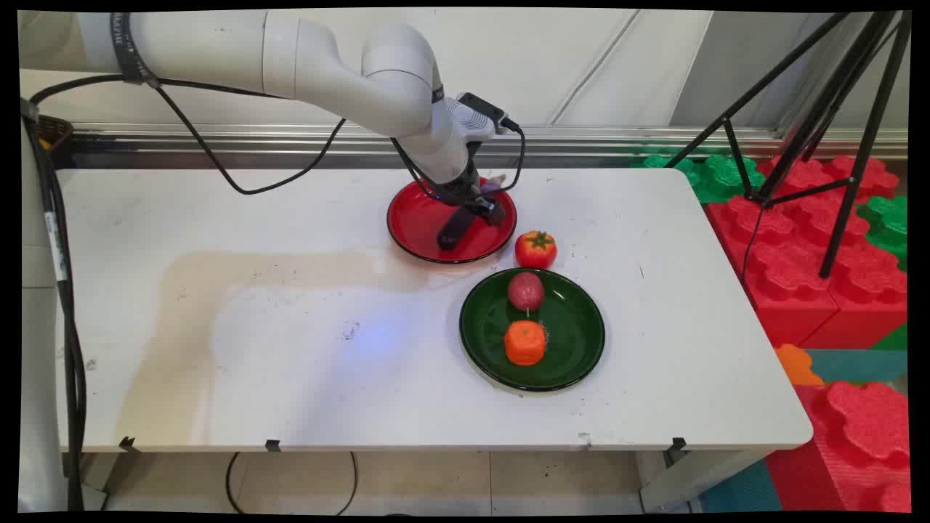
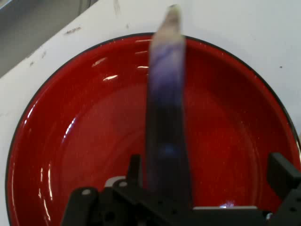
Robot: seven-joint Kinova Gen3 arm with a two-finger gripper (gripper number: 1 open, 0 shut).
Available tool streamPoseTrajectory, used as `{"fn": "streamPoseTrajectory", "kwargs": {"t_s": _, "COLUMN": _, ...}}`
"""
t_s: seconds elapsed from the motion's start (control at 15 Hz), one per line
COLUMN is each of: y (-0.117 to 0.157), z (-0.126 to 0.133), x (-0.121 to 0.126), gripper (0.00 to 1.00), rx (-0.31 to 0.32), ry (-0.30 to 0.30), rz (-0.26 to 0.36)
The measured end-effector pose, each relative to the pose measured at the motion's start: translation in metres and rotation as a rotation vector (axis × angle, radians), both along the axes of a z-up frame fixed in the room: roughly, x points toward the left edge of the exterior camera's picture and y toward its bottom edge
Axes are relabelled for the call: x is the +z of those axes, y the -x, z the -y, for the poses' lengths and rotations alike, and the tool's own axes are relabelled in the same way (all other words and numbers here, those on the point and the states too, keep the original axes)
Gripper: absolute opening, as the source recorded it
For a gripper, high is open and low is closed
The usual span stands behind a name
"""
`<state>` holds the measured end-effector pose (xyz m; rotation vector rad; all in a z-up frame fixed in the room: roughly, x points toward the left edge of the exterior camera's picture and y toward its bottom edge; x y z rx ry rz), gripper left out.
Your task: Pick up the mandarin from the green plate
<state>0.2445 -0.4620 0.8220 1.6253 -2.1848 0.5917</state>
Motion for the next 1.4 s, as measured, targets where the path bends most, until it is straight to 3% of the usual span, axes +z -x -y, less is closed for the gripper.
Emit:
{"fn": "streamPoseTrajectory", "kwargs": {"t_s": 0.33, "y": 0.000, "z": -0.006, "x": 0.014, "gripper": 1.00, "rx": -0.085, "ry": 0.029, "rz": 0.048}}
{"fn": "streamPoseTrajectory", "kwargs": {"t_s": 0.8, "y": 0.009, "z": -0.038, "x": 0.064, "gripper": 1.00, "rx": -0.333, "ry": 0.079, "rz": 0.082}}
{"fn": "streamPoseTrajectory", "kwargs": {"t_s": 1.2, "y": 0.018, "z": -0.075, "x": 0.095, "gripper": 1.00, "rx": -0.475, "ry": 0.056, "rz": 0.079}}
{"fn": "streamPoseTrajectory", "kwargs": {"t_s": 1.4, "y": 0.029, "z": -0.105, "x": 0.110, "gripper": 1.00, "rx": -0.549, "ry": 0.016, "rz": 0.067}}
